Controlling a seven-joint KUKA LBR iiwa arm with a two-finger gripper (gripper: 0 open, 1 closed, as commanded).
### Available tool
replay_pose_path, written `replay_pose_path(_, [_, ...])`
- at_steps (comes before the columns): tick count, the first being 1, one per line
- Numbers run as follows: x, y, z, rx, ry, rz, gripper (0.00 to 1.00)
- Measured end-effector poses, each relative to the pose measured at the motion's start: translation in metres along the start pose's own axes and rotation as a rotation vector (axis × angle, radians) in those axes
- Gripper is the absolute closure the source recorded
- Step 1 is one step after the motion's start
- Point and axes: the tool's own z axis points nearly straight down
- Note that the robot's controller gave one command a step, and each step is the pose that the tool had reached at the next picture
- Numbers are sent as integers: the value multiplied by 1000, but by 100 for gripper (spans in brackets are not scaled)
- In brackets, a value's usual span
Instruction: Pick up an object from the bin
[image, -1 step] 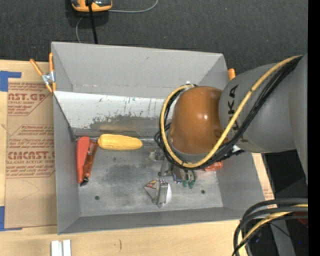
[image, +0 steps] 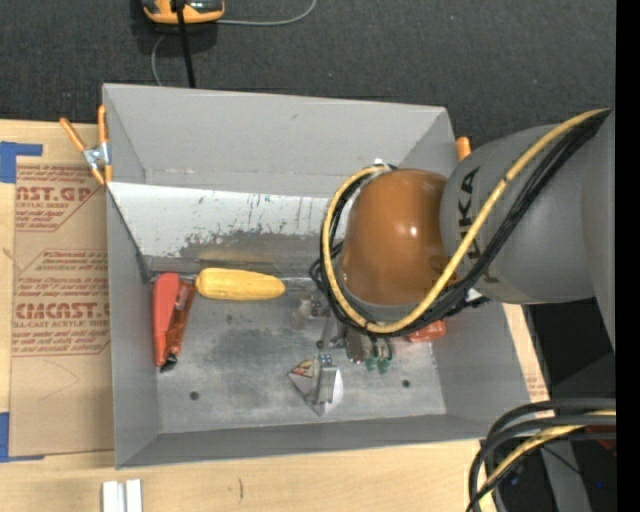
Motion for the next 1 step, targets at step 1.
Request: replay_pose_path(1, [1, -45, 66, -1, 0, 70, 0])
